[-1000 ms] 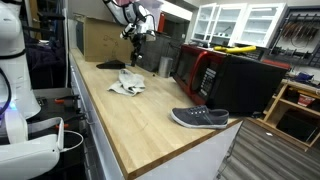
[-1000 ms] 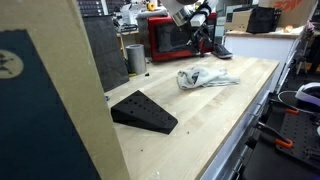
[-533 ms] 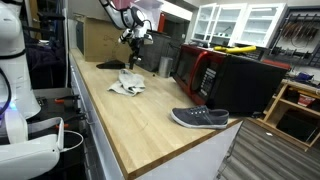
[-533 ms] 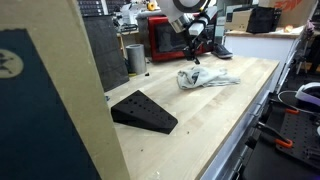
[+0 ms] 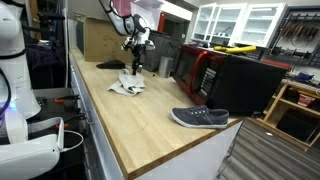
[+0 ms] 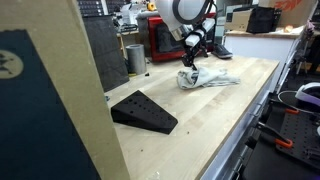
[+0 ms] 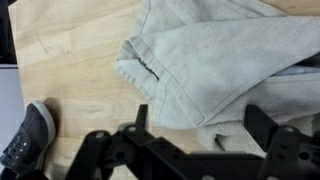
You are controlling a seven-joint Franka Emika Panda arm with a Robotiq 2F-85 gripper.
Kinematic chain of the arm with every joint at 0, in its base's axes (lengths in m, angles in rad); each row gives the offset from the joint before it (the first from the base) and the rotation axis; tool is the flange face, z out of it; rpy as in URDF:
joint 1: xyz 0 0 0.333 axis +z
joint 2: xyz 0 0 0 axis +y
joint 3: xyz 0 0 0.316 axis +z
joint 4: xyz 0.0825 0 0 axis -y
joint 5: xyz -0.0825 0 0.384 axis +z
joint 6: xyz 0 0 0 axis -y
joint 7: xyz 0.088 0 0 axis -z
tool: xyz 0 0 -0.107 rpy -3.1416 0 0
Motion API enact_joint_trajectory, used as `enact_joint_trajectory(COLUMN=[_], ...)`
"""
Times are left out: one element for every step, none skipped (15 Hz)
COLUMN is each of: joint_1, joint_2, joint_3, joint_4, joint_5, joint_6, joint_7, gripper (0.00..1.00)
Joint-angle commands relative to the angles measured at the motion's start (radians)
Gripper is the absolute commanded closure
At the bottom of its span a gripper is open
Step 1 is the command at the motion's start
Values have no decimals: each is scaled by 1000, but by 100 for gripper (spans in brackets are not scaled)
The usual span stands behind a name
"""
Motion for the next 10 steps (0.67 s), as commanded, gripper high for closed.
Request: enact_joint_trajectory(joint_1=[-8,-9,-11,-13,-15,-18,-23,-27,-30,-31], joint_2=[21,26,29,31,32,33,33,31,30,30], joint_3=[-22,-28,-34,-38,-41,-43,-43,-40,-37,-35], joint_4=[13,16,20,24,27,35,43,52,61,71], joint_5=[-30,-36,-40,-41,-44,-38,-31,-24,-23,-23], joint_6=[29,24,11,-9,-24,-57,-96,-139,-180,-218], joint_7=[59,61,61,46,37,15,-7,-33,-63,-92], gripper=[3,3,2,0,0,0,0,0,0,0])
